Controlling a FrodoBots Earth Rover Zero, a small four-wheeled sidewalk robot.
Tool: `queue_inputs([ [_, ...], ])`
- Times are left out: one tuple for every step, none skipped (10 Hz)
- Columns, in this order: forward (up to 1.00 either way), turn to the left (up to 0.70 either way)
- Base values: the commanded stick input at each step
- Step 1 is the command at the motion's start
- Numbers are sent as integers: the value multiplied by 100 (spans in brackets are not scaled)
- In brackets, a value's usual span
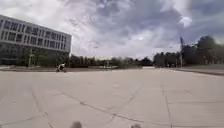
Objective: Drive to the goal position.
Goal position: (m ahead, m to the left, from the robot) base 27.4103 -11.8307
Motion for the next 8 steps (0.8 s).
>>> queue_inputs([
  [70, 0],
  [70, 0],
  [68, 0],
  [66, 0],
  [66, 0],
  [67, 0],
  [69, 0],
  [69, 0],
])
